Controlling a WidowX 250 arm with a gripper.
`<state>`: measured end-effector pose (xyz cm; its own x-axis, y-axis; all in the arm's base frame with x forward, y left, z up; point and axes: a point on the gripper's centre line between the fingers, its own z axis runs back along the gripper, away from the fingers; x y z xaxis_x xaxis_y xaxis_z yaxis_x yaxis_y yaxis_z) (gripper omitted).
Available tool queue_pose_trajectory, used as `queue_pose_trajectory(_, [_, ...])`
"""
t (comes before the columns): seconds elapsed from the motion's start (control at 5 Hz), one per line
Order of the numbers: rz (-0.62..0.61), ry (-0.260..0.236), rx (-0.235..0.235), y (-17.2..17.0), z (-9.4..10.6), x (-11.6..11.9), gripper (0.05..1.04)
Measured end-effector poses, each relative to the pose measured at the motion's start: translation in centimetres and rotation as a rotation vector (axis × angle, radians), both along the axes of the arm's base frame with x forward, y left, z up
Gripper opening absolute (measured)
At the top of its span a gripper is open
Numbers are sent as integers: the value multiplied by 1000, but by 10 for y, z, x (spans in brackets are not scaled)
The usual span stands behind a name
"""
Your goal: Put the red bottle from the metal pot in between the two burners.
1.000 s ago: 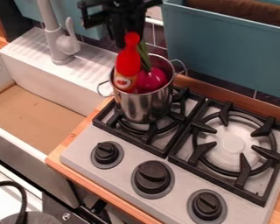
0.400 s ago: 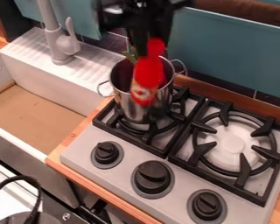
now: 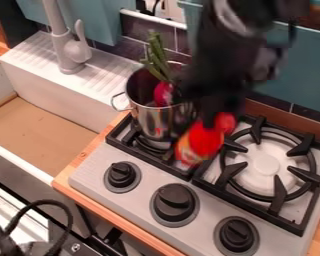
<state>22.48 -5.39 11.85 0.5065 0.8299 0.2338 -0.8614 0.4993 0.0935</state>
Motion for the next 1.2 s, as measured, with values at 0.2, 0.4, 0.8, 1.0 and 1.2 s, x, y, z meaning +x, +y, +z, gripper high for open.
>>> queue_pose_trajectory(0.2, [80, 78, 94, -9, -34, 1, 207])
queue_pose_trajectory(0.4, [158, 59, 161, -17, -52, 0, 207])
queue_pose_trajectory(0.8, [163, 53, 177, -20, -69, 1, 92])
queue_pose_trajectory(1.0, [167, 60, 166, -16, -72, 3, 246])
queue_pose_trajectory(1.2, [166, 87, 159, -8, -71, 4, 505])
